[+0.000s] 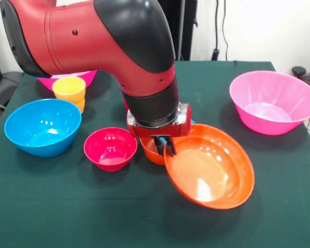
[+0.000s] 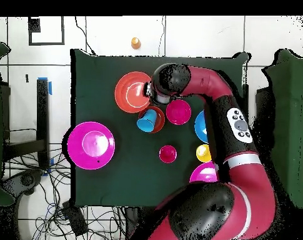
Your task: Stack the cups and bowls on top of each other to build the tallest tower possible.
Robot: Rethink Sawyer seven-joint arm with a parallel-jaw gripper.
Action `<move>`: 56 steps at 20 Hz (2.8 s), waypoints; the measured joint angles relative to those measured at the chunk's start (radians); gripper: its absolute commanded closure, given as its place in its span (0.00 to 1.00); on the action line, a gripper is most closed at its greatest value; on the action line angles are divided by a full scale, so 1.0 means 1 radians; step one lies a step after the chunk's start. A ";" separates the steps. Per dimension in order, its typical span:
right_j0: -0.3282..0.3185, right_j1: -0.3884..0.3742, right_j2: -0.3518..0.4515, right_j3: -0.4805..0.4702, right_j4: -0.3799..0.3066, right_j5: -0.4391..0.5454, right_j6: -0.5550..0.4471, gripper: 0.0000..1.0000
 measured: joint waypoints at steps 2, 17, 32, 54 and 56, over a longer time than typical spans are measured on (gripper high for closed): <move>-0.018 0.001 0.025 0.016 0.011 0.000 -0.009 1.00; -0.179 -0.007 0.218 0.196 0.037 0.000 -0.070 1.00; -0.332 -0.022 0.322 0.349 -0.092 0.053 -0.283 1.00; -0.480 -0.035 0.379 0.377 -0.181 0.105 -0.802 1.00; -0.479 -0.035 0.379 0.376 -0.182 0.124 -0.809 1.00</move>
